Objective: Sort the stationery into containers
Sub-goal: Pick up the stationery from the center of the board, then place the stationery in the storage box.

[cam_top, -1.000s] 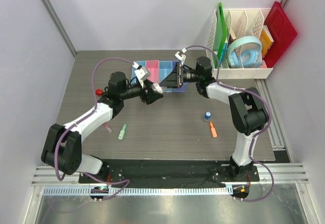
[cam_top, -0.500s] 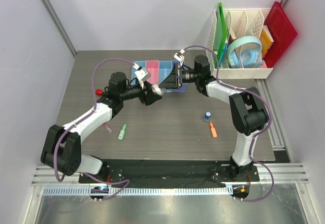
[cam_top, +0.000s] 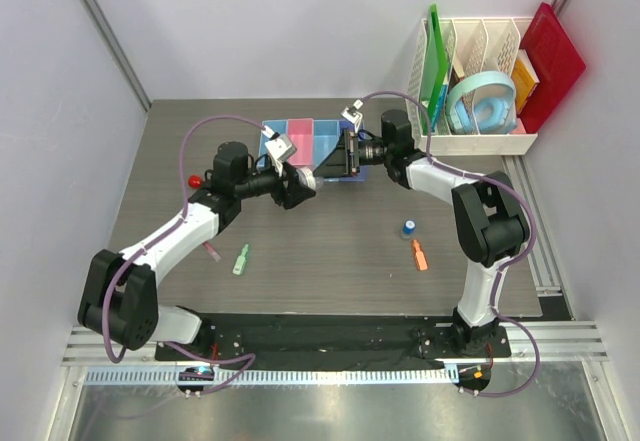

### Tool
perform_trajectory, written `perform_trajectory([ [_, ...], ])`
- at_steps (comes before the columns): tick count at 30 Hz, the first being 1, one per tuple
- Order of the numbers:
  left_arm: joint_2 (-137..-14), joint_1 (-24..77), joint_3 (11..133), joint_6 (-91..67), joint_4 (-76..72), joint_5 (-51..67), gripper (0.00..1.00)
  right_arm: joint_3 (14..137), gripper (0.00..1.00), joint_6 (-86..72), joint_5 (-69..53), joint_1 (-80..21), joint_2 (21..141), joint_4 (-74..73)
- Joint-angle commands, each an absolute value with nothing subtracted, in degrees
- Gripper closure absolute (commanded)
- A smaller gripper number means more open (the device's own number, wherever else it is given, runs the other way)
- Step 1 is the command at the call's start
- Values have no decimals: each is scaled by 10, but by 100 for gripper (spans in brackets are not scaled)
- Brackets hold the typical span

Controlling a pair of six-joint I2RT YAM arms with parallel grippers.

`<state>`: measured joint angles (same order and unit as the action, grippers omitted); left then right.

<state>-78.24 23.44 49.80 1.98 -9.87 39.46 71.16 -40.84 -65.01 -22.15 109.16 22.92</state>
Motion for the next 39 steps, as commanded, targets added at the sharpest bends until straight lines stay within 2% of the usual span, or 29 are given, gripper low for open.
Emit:
perform_trajectory([
  [1,-745,236,544,31,-151,420,100,731,7,-371,-614,-222,1100,199],
  [12,-760,236,551,44,-134,407,100,778,7,-316,-608,-207,1075,113],
  [21,-781,236,584,101,-57,337,100,832,7,-259,-570,-102,1021,20],
  [29,-818,236,641,133,38,229,100,835,7,-80,-427,-67,963,-162],
  [39,-914,236,753,185,140,95,100,738,6,58,-277,-63,812,-235],
])
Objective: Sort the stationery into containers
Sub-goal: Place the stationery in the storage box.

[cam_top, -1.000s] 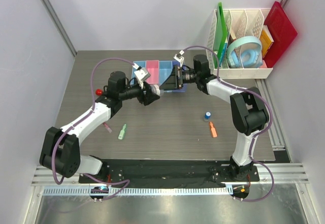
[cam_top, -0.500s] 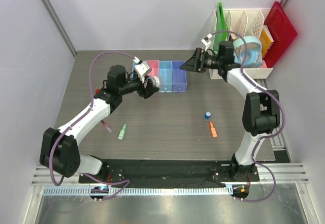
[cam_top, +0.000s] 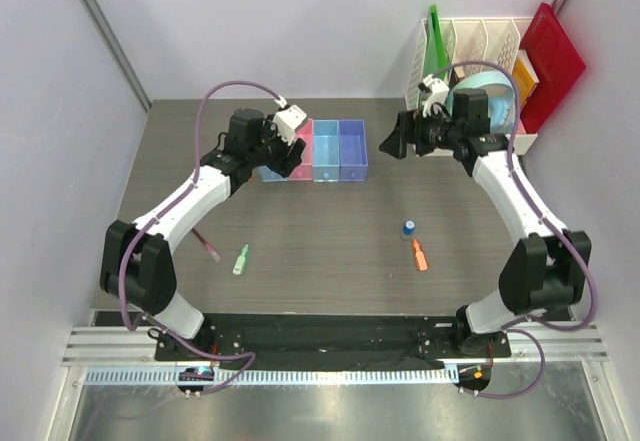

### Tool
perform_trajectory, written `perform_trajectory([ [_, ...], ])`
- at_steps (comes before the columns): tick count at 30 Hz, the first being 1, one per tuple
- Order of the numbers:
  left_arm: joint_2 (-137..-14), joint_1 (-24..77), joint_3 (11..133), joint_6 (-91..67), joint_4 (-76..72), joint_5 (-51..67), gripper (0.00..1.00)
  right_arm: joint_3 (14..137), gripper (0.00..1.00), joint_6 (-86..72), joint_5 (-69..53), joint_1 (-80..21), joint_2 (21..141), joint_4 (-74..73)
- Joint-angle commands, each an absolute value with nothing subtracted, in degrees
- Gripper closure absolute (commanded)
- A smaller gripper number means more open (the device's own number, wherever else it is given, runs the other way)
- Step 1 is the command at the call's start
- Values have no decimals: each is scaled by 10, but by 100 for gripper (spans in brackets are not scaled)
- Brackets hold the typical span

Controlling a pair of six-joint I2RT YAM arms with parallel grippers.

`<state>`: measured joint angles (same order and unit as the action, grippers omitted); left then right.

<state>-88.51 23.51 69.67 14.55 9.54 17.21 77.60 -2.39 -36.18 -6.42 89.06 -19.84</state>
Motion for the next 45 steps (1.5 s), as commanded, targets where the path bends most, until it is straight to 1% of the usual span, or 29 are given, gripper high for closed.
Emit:
perform_trajectory([
  [1,-925,236,760,190,153,84,100,726,5,67,-264,-63,795,-237],
  [7,-986,226,824,216,192,13,100,640,3,116,-204,-62,685,-243],
  [11,-1029,212,886,217,247,4,100,602,2,124,-186,-62,637,-244],
  [12,-1041,207,909,216,256,-16,100,595,2,125,-185,-62,630,-244],
  [14,-1047,204,923,217,266,-20,100,579,2,127,-178,-62,616,-243],
  [21,-1069,196,968,227,304,-37,100,570,2,130,-158,-62,608,-243],
  [31,-1089,170,988,209,319,-14,100,564,1,131,-149,-62,606,-242],
  [34,-1098,157,996,198,322,-4,100,563,0,130,-149,-62,606,-241],
  [36,-1112,145,1007,181,330,32,100,564,0,131,-148,-62,606,-241],
  [39,-1136,131,1036,163,347,56,100,556,0,134,-147,-62,598,-240],
  [45,-1178,126,1074,166,349,62,100,548,0,137,-150,-61,592,-236],
])
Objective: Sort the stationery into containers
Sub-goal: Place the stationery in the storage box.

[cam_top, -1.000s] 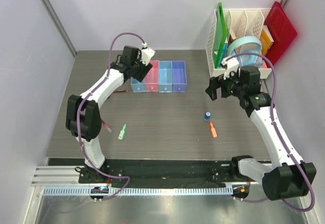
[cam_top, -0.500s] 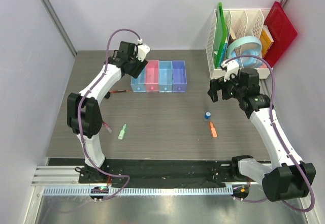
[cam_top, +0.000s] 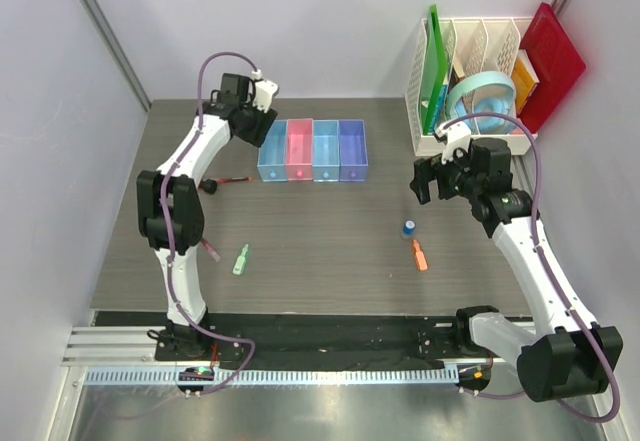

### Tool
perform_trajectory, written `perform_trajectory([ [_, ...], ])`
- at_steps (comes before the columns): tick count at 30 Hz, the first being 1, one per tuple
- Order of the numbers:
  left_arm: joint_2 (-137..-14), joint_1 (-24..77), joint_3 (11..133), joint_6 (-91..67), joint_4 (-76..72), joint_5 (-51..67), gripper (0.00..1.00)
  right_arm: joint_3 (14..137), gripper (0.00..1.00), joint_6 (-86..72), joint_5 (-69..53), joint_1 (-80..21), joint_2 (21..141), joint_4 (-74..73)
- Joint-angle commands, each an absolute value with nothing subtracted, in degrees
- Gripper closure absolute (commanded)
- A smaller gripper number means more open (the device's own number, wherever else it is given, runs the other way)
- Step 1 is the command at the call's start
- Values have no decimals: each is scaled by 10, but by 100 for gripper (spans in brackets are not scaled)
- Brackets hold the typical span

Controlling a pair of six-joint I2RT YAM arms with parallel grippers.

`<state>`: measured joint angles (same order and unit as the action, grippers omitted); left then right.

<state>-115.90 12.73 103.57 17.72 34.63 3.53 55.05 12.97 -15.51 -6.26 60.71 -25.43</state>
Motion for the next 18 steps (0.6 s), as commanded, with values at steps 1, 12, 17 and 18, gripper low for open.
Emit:
perform_trajectory([
  [1,-1191,126,1091,169,351,69,100,547,0,137,-153,-61,592,-236],
  [12,-1279,143,1222,195,419,105,100,542,0,141,-154,-60,599,-234],
  [17,-1303,151,1250,206,439,97,100,541,0,142,-156,-60,595,-235],
  [18,-1305,153,1252,205,438,95,100,540,0,142,-156,-59,595,-234],
])
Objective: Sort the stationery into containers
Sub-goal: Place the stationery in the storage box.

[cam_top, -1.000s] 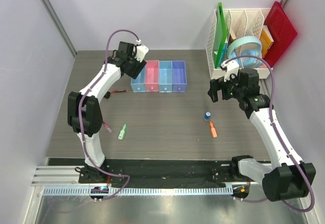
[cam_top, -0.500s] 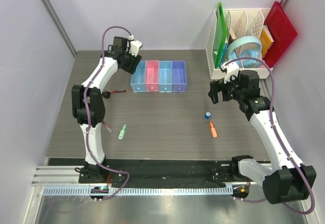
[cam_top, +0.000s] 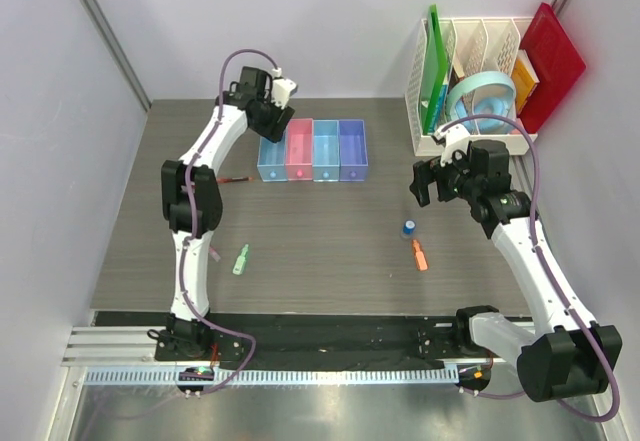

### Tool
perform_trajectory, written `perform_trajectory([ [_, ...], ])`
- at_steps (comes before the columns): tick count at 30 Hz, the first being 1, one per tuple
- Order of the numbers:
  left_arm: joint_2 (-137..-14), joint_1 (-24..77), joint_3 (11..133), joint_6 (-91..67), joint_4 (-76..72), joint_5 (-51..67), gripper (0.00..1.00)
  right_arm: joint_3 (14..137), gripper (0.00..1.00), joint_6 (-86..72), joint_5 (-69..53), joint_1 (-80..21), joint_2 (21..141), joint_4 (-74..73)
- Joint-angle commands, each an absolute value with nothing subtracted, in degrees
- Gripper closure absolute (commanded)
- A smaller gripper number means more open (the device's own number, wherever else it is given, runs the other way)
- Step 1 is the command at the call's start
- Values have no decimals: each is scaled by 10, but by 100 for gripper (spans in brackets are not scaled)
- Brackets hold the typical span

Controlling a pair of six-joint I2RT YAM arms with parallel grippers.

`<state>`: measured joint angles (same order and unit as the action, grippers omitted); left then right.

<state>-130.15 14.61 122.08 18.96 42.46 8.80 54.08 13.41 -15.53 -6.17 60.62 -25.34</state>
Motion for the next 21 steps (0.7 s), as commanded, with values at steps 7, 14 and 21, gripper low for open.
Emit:
perform_trajectory([
  [7,-1315,158,1250,216,439,77,100,539,0,142,-159,-58,592,-234],
  [14,-1317,160,1250,230,426,31,100,538,0,141,-167,-57,586,-234],
  [21,-1329,163,1261,238,428,19,95,538,0,140,-171,-55,584,-235],
])
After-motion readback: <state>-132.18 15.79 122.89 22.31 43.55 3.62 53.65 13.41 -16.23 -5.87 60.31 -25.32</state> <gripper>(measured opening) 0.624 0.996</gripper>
